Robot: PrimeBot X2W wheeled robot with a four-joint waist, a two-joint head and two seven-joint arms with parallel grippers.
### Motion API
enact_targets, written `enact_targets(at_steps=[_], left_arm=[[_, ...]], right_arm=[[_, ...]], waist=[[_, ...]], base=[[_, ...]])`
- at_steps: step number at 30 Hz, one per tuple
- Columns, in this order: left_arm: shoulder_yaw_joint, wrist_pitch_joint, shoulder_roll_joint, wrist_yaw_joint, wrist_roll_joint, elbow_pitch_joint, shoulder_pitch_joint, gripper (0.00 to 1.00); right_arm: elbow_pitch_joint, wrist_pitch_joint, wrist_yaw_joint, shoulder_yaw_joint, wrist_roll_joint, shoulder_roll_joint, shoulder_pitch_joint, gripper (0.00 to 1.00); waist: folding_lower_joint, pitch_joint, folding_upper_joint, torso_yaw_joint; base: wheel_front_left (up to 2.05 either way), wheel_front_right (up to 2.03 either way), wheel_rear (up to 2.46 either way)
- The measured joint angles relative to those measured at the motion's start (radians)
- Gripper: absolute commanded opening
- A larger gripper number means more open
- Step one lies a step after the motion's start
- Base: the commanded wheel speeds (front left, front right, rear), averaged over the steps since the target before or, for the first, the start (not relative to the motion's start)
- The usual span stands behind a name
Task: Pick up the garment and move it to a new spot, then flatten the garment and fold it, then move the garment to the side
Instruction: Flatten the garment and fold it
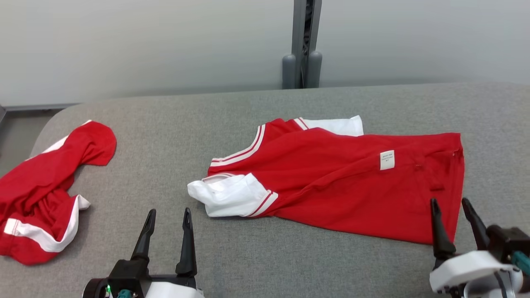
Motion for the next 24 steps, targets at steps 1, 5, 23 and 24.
enact_targets(at_steps=[1, 5, 23, 24], left_arm=[[0.003, 0.0, 0.0, 0.0, -0.001, 0.006, 0.006, 1.0], [0.003, 0.0, 0.0, 0.003, -0.008, 0.027, 0.028, 1.0], [0.001, 0.0, 0.0, 0.001, 0.004, 0.062, 0.041, 1.0], [0.001, 0.0, 0.0, 0.001, 0.005, 0.063, 0.041, 1.0]], right_arm=[[-0.011, 0.0, 0.0, 0.002, 0.005, 0.001, 0.02, 1.0], [-0.054, 0.0, 0.0, 0.019, 0.01, 0.003, 0.1, 1.0], [-0.1, 0.0, 0.0, 0.021, 0.041, 0.007, 0.174, 1.0], [-0.102, 0.0, 0.0, 0.021, 0.041, 0.007, 0.174, 1.0]], waist=[[0.0, -0.009, 0.0, -0.004], [0.0, -0.045, 0.0, -0.015], [0.0, -0.073, 0.0, -0.016], [0.0, -0.071, 0.0, -0.016]], base=[[0.0, 0.0, 0.0], [0.0, 0.0, 0.0], [0.0, 0.0, 0.0], [0.0, 0.0, 0.0]])
